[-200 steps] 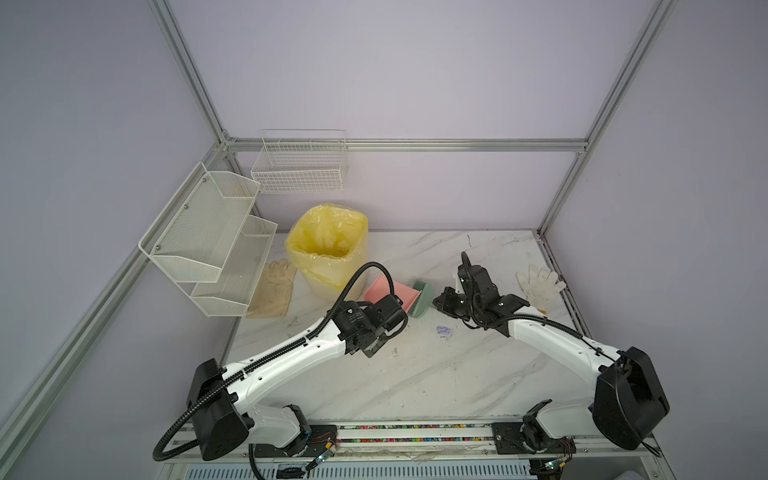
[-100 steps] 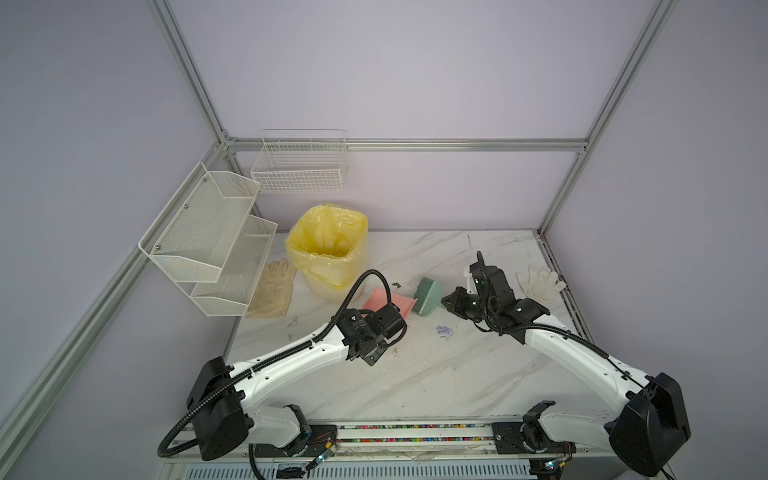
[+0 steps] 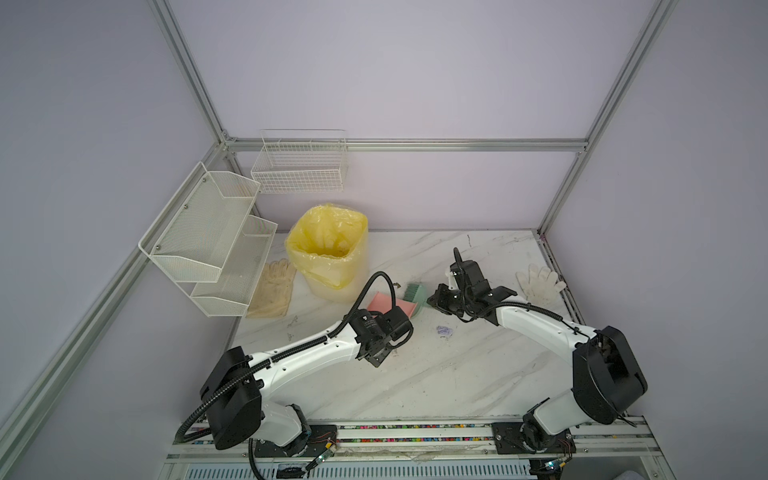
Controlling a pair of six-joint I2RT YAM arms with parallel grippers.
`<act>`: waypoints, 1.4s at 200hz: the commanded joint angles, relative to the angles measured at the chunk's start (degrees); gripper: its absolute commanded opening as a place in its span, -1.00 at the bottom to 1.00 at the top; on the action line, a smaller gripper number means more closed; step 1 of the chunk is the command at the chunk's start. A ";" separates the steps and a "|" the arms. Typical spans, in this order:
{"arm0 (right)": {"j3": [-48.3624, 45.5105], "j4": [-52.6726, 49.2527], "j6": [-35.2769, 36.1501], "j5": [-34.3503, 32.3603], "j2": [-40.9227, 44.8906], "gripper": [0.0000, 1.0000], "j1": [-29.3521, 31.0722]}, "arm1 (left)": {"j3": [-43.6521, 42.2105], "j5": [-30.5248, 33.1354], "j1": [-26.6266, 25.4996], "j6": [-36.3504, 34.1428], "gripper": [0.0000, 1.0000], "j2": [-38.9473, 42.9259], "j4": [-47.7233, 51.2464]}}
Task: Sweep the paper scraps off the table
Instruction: 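Lower the empty pink dustpan beside the remaining scraps with the left gripper, then lift the mint-green brush with the right gripper behind the orange and lavender scraps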
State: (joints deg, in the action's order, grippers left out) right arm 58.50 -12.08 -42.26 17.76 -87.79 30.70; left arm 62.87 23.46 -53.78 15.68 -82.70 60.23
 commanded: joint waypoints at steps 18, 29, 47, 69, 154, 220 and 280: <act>-3.14 2.39 -2.27 0.38 3.81 -1.00 -3.31 | -0.59 1.10 -0.61 1.51 -0.80 -0.99 -1.34; -4.81 1.69 -3.26 0.39 5.40 -1.00 -4.08 | -0.45 1.59 -0.83 1.31 -0.80 -1.56 -1.34; -7.71 1.00 -4.21 0.41 7.98 -1.00 -5.23 | -0.17 2.12 -1.02 0.88 -0.81 -2.58 -1.31; -11.10 0.44 -4.90 0.80 11.29 -1.00 -6.33 | 0.31 2.44 -1.22 0.34 -0.83 -3.69 -1.25; -9.96 -13.30 -3.73 -1.21 24.10 -1.00 -7.51 | 0.67 3.48 -1.96 -0.43 -0.83 -5.24 -1.23; 5.72 -19.28 2.57 -6.61 23.44 -1.00 -7.55 | 1.68 4.87 -2.32 -1.85 -0.85 -6.78 -1.40; 19.26 -32.56 23.80 -29.11 14.39 -1.00 -7.55 | 1.66 11.75 -2.78 -7.40 -0.84 -11.07 -1.78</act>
State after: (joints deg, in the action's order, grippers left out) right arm 75.48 -36.97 -29.52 0.27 -71.37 23.40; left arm 62.92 29.28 -56.07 11.70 -91.88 59.27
